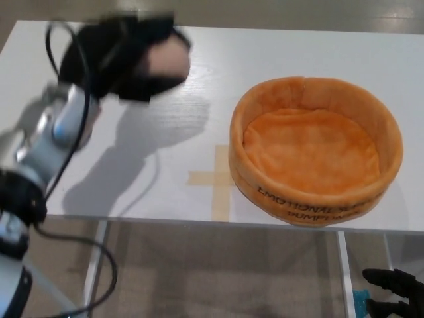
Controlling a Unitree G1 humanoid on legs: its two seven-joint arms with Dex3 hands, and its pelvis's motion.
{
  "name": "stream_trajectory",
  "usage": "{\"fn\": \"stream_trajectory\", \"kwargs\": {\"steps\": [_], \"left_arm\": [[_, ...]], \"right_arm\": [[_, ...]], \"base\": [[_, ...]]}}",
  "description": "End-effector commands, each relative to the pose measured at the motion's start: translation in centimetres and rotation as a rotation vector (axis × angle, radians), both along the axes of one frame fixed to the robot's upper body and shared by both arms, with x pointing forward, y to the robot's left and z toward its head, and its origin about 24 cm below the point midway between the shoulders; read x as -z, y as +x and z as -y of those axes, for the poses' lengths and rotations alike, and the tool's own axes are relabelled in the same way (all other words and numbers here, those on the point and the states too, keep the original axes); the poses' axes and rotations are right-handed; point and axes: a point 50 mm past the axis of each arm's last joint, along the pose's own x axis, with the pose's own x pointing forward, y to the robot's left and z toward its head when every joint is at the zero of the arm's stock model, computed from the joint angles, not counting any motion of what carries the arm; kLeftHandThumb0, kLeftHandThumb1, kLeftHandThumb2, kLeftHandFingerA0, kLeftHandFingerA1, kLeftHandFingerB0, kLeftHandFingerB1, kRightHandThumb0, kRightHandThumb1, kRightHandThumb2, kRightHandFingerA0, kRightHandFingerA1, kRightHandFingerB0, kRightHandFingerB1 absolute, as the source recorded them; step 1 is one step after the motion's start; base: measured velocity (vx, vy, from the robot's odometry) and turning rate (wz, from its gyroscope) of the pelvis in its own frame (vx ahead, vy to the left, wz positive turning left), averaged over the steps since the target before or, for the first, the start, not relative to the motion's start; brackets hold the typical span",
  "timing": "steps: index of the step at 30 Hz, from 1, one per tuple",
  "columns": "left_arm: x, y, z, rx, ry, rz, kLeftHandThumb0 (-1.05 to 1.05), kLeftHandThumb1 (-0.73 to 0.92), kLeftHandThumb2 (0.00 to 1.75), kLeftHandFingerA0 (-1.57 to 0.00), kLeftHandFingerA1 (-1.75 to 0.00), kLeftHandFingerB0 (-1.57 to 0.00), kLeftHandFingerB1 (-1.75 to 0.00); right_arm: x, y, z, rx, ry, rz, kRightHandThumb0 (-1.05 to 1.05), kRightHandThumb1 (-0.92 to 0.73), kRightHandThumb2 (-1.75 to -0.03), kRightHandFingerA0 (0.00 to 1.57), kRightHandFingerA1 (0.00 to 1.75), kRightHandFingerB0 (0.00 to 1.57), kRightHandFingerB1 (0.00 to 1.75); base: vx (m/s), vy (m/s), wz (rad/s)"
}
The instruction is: Use the left hand to pick up the pink round toy on the left and place it inside the orange plate on the desk.
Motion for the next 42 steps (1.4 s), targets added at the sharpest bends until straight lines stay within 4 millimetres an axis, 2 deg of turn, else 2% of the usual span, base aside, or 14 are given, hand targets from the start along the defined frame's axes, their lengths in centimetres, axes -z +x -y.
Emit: {"fn": "stream_trajectory", "kwargs": {"steps": [1, 2, 4, 7, 22, 23, 26, 27, 31, 32, 33, 34, 35, 42], "left_arm": [[-4.3, 0.1, 2.9, 0.058, 0.063, 0.143, -0.34, 0.77, 0.65, -0.87, -1.73, -0.76, -1.18], [-4.8, 0.1, 3.7, 0.079, 0.060, 0.153, -0.27, 0.77, 0.68, -0.95, -1.61, -0.93, -0.73], [-5.3, 0.0, 4.6, 0.102, 0.055, 0.158, -0.27, 0.77, 0.68, -0.95, -1.61, -0.93, -0.73], [-5.8, 0.1, 6.5, 0.126, 0.094, 0.160, -0.25, 0.76, 0.64, -0.84, -1.70, -0.70, -1.37], [-1.4, -0.9, 13.9, 0.259, 0.209, 0.074, -0.27, 0.70, 0.62, -0.81, -1.67, -0.75, -1.11], [-0.9, -1.0, 14.2, 0.265, 0.210, 0.065, -0.34, 0.66, 0.64, -0.93, -1.58, -0.82, -0.52], [0.0, -1.1, 14.7, 0.267, 0.226, 0.053, -0.33, 0.71, 0.61, -0.94, -1.57, -0.88, -0.54], [0.6, -1.1, 14.7, 0.265, 0.242, 0.038, -0.28, 0.77, 0.67, -0.85, -1.64, -0.83, -0.91], [2.1, -1.2, 14.7, 0.262, 0.262, -0.011, -0.26, 0.79, 0.63, -0.87, -1.62, -0.85, -0.79], [2.7, -1.1, 14.7, 0.258, 0.267, -0.067, -0.30, 0.66, 0.59, -0.73, -1.07, -0.59, -0.39], [2.8, -1.0, 14.6, 0.258, 0.268, -0.082, -0.30, 0.66, 0.59, -0.73, -1.07, -0.59, -0.39], [3.2, -0.8, 14.6, 0.246, 0.327, -0.163, -0.62, 0.51, 0.56, 0.00, -0.13, 0.00, -0.24], [3.8, -0.5, 14.6, 0.228, 0.406, -0.267, -0.73, 0.44, 0.80, 0.00, 0.00, 0.00, -0.09], [4.1, -0.4, 14.6, 0.222, 0.459, -0.401, -1.04, 0.55, 0.69, 0.00, 0.00, 0.00, -0.03]], "right_arm": [[0.3, -0.3, -0.1, 0.003, 0.005, -0.027, -0.18, -0.69, -0.60, 0.65, 0.57, 0.63, 0.48], [0.3, -0.3, -0.1, 0.004, 0.004, -0.026, -0.17, -0.68, -0.60, 0.65, 0.58, 0.63, 0.48], [0.3, -0.2, -0.1, 0.006, 0.004, -0.025, -0.17, -0.68, -0.60, 0.65, 0.58, 0.63, 0.48], [0.2, -0.1, -0.1, 0.009, 0.014, -0.020, -0.17, -0.68, -0.60, 0.65, 0.59, 0.63, 0.49], [0.0, 0.4, -0.4, -0.004, 0.018, -0.012, -0.19, -0.68, -0.59, 0.65, 0.58, 0.63, 0.48], [-0.1, 0.6, -0.4, -0.009, 0.013, -0.010, -0.19, -0.69, -0.59, 0.66, 0.58, 0.63, 0.48], [-0.3, 0.8, -0.4, -0.014, 0.008, -0.009, -0.20, -0.69, -0.59, 0.66, 0.58, 0.63, 0.47], [-0.3, 0.9, -0.4, -0.016, 0.007, -0.009, -0.19, -0.69, -0.60, 0.65, 0.58, 0.63, 0.48], [-0.3, 0.9, -0.4, -0.022, 0.008, -0.010, -0.18, -0.69, -0.60, 0.65, 0.57, 0.63, 0.48], [-0.3, 0.8, -0.4, -0.028, 0.005, -0.007, -0.18, -0.70, -0.60, 0.65, 0.59, 0.63, 0.48], [-0.3, 0.8, -0.4, -0.030, 0.004, -0.006, -0.18, -0.70, -0.60, 0.65, 0.59, 0.63, 0.48], [-0.3, 0.8, -0.4, -0.027, 0.005, -0.009, -0.17, -0.70, -0.60, 0.66, 0.58, 0.64, 0.48], [-0.2, 0.8, -0.4, -0.023, 0.006, -0.014, -0.18, -0.69, -0.60, 0.65, 0.57, 0.63, 0.48], [-0.2, 0.8, -0.4, -0.027, 0.007, -0.012, -0.18, -0.69, -0.60, 0.64, 0.55, 0.62, 0.48]], "base": [[0.00, 0.000, 0.00], [0.00, 0.000, 0.00], [0.00, 0.000, 0.00], [0.00, 0.000, 0.00], [0.00, 0.000, 0.00], [0.00, 0.000, 0.00], [0.00, 0.000, 0.00], [0.00, 0.000, 0.00], [0.00, 0.000, 0.00], [0.00, 0.000, 0.00], [0.00, 0.000, 0.00], [0.00, 0.000, 0.00], [0.00, 0.000, 0.00], [0.00, 0.000, 0.00]]}}
